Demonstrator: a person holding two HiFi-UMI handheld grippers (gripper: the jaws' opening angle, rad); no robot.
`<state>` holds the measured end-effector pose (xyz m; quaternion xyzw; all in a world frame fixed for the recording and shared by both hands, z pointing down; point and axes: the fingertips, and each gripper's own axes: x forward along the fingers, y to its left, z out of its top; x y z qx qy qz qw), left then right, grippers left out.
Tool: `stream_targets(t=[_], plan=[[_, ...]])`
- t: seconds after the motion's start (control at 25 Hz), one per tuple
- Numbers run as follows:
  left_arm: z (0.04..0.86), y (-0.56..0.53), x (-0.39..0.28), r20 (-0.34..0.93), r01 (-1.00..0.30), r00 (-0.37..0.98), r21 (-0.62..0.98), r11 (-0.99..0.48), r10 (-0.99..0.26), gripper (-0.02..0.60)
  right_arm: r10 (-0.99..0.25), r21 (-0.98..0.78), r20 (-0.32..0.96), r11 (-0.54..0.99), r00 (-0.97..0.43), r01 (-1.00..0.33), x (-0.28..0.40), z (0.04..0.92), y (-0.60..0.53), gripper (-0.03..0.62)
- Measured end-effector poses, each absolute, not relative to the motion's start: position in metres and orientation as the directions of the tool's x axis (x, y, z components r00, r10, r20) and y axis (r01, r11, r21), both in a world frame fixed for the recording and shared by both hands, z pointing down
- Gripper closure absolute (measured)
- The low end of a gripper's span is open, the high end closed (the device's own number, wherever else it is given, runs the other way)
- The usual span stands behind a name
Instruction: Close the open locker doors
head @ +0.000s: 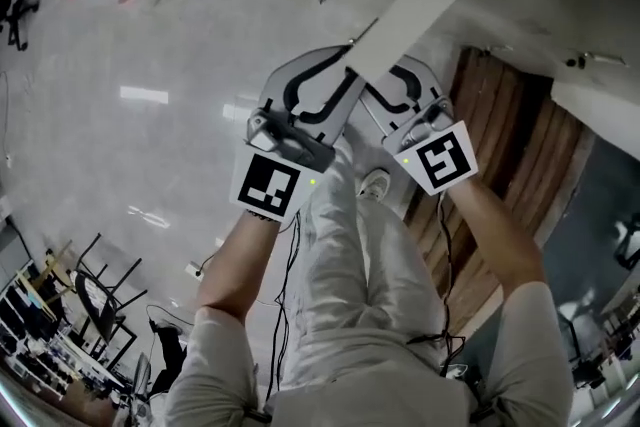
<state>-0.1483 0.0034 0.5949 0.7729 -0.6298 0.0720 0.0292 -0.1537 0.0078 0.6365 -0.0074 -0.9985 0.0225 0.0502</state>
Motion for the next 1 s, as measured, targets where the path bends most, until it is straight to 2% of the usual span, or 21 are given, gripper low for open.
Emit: stream_targets(t=[0.2, 0.36, 0.56, 1.0], plan=[[0.593, 0.016, -0.191, 0.14, -0.987, 0.155, -0.025, -0.16, -0.978, 0.492, 0.049, -0.048, 0.105, 0.998, -0.993, 0.045, -0.19, 0.633, 0.005, 0.484], [0.606, 0.027, -0.234, 0.116, -0.998, 0.05, 0.045, -0.045, -0.992, 0.54, 0.07, -0.04, 0.11, 0.997, -0.991, 0.066, -0.22, 0.63, -0.001, 0.494], [0.638, 0.009, -0.257, 0.158, -1.0, 0.009, 0.016, -0.006, -0.987, 0.574, 0.06, -0.031, 0.116, 0.998, -0.991, 0.057, -0.251, 0.632, -0.023, 0.537], [0.685, -0.064, -0.311, 0.158, -0.997, -0.07, -0.02, 0.068, -0.985, 0.577, -0.179, 0.039, 0.051, 0.983, -0.983, -0.177, -0.315, 0.625, -0.076, 0.553]])
